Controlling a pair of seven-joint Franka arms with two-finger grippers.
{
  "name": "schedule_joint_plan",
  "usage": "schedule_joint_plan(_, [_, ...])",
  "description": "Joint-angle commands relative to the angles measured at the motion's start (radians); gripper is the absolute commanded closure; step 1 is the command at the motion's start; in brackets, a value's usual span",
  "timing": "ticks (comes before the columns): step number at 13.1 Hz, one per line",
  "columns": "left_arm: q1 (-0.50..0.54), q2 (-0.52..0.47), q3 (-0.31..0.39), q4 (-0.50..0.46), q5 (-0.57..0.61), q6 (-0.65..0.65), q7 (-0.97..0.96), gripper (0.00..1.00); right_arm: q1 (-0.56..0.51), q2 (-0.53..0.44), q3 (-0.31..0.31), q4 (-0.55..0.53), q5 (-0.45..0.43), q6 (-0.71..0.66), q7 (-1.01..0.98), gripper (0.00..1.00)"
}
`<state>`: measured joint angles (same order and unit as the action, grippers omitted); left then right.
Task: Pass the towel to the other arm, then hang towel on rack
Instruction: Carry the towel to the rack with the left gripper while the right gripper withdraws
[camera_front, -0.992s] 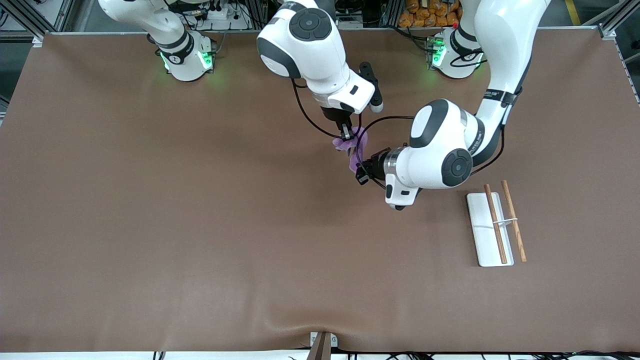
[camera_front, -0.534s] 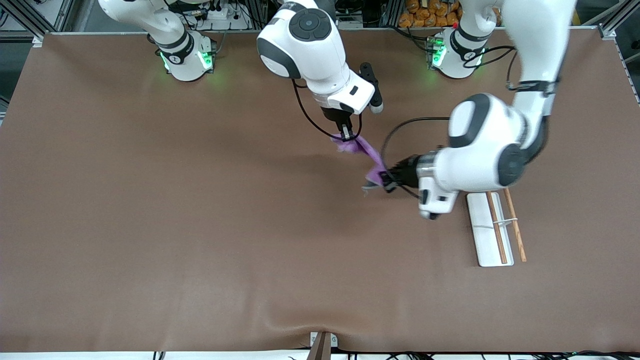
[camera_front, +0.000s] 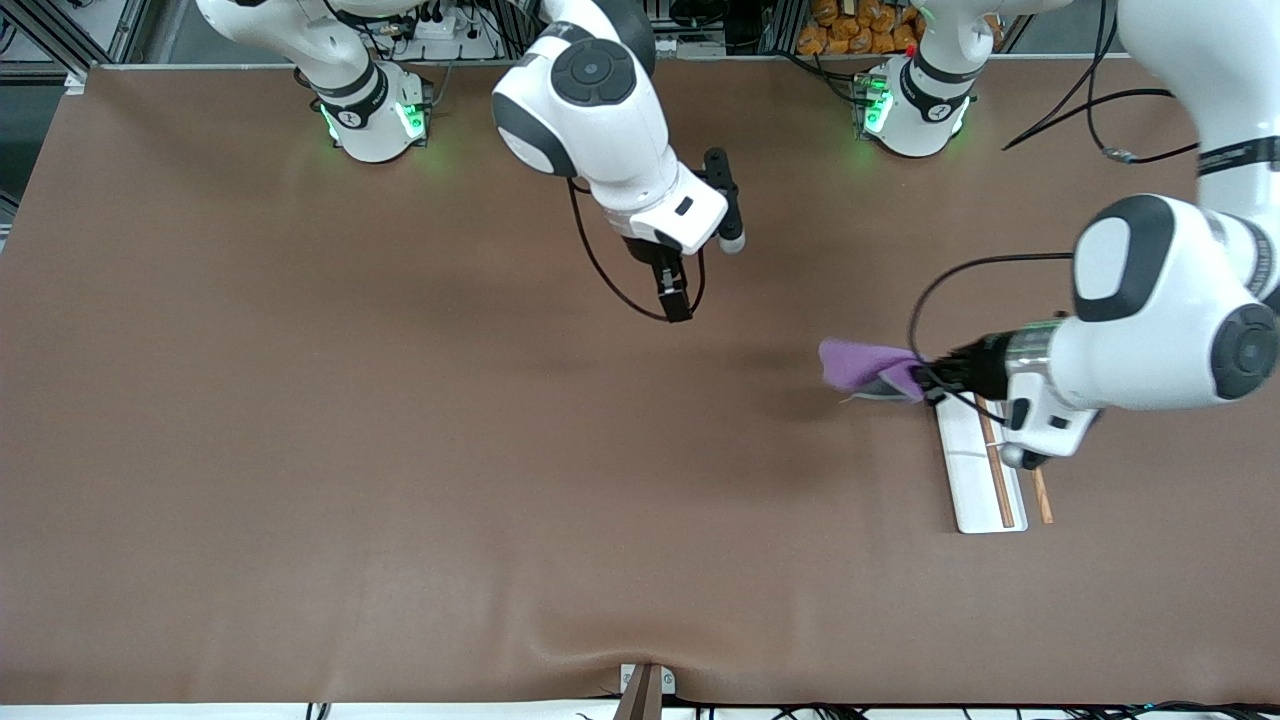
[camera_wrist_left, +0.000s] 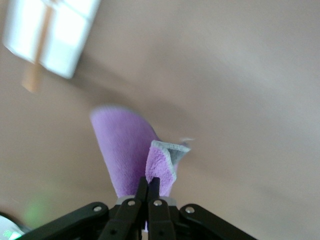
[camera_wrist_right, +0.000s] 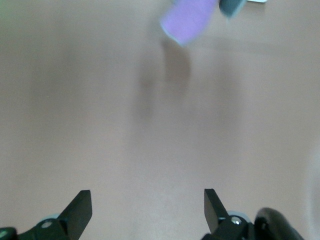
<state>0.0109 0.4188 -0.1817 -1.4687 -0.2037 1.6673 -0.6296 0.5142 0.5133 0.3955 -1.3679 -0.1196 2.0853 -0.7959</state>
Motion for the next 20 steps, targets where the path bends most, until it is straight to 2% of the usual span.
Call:
schedule_joint_plan(1, [0.026,-0.015,-0.007,0.010,0.114,-0.021,0.086,1.00,-0.068,0.004,0.017,0.023,-0.005,-0.013,0.014,0.00])
schedule_joint_plan(5, [0.092,-0.029,-0.007,0.008,0.138,-0.035,0.106,1.00,-0.227,-0.013,0.017,0.023,-0.011,-0.047,0.014,0.00])
schedule_joint_plan(10, [0.092,-0.029,-0.005,0.025,0.142,-0.037,0.103,1.00,-0.468,-0.036,0.013,0.015,-0.017,-0.057,0.015,0.00])
schedule_joint_plan(11, [0.092,-0.035,-0.005,0.037,0.164,-0.047,0.105,1.00,-0.512,-0.041,0.013,0.018,-0.018,-0.104,0.032,0.00])
schedule_joint_plan(15, [0.092,-0.078,-0.007,0.062,0.260,-0.133,0.187,1.00,-0.647,-0.175,0.009,0.021,-0.020,-0.298,0.248,0.00])
schedule_joint_plan(18, [0.116,-0.104,-0.002,0.062,0.341,-0.136,0.379,1.00,-0.691,-0.245,0.006,0.016,-0.020,-0.439,0.499,0.00])
schedule_joint_plan(20, [0.158,-0.092,-0.004,0.062,0.385,-0.130,0.526,1.00,-0.710,-0.327,0.006,-0.003,-0.021,-0.519,0.630,0.00])
